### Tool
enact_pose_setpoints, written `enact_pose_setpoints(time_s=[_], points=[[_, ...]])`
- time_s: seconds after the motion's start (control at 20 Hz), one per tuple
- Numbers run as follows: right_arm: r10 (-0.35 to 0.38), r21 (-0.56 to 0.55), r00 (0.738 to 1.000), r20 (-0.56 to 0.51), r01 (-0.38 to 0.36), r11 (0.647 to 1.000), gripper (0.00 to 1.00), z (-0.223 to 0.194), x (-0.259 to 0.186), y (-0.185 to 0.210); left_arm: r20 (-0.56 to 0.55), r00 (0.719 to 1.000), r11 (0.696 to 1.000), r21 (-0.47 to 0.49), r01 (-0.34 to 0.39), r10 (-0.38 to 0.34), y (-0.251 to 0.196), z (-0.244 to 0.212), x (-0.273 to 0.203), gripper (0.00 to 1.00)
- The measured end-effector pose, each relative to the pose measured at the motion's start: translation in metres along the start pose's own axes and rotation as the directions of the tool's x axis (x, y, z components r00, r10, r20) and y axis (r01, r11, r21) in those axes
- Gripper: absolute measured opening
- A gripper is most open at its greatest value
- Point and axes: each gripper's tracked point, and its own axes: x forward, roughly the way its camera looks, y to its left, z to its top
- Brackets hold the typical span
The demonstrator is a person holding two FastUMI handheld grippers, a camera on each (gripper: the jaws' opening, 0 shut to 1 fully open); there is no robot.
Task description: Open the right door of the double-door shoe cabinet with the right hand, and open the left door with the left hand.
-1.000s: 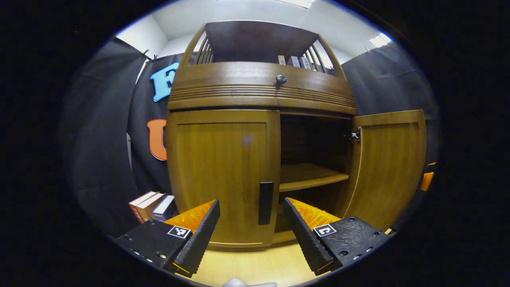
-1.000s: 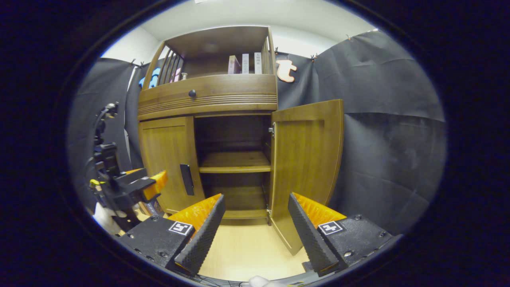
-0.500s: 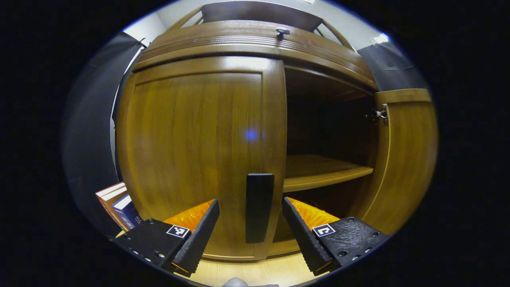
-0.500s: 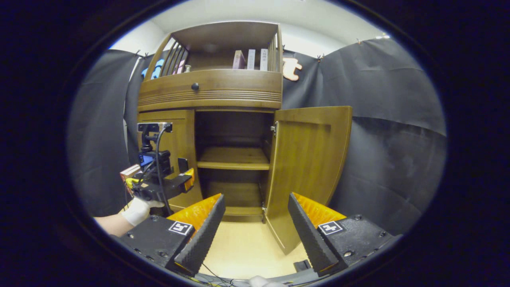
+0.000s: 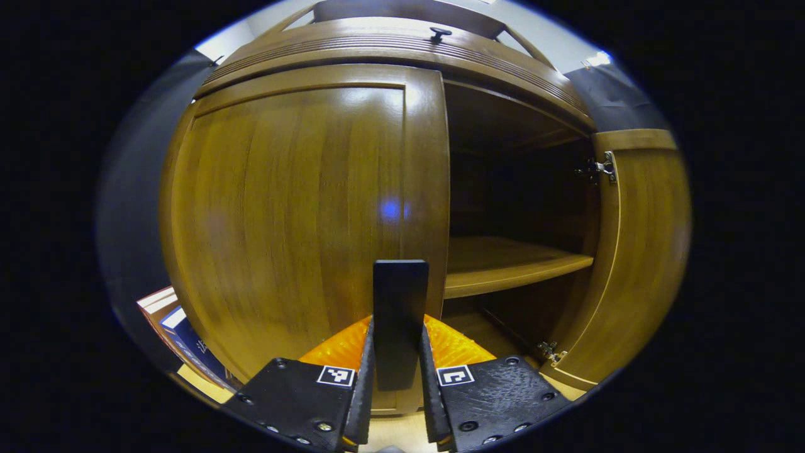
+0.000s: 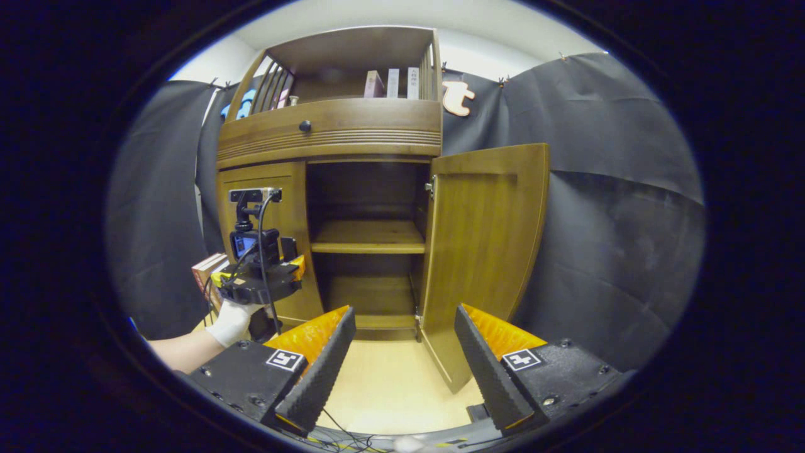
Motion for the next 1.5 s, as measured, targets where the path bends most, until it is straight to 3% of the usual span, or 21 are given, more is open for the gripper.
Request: enact_pose_setpoints(time_s=[0.05,0.15,0.2,0.75,1.4,1.5], points=[[0.001,0.0,1.0,0.0,-0.001,1.0,1.0,-0.001,-0.002,0.001,0.004,1.0,1.0,0.009,-0.003,0.003,0.0,0.001,0.0,0.29],[-0.003,-0.012,1.0,0.006,0.003,1.0,1.0,-0.001,-0.007,0.003,-0.003,1.0,1.0,-0.006,-0.011,0.011,0.0,0.0,-0.005,0.31],[-0.003,-0.018,1.0,0.006,0.003,1.0,1.0,-0.002,-0.009,0.002,-0.008,1.0,1.0,-0.011,-0.008,0.008,-0.001,0.0,-0.007,0.23],[0.04,-0.014,0.999,-0.015,-0.041,0.999,1.0,-0.012,-0.018,0.011,0.013,0.999,0.998,-0.041,0.053,-0.053,0.011,-0.007,-0.089,0.23],[0.123,-0.041,0.992,-0.026,-0.124,0.991,1.0,-0.016,-0.03,0.029,0.018,1.0,0.999,-0.033,-0.01,0.011,0.057,-0.014,-0.169,0.23],[0.138,-0.046,0.99,-0.029,-0.139,0.989,1.0,-0.018,-0.03,0.034,0.013,1.0,0.999,-0.039,-0.021,0.022,0.064,-0.015,-0.178,0.14]])
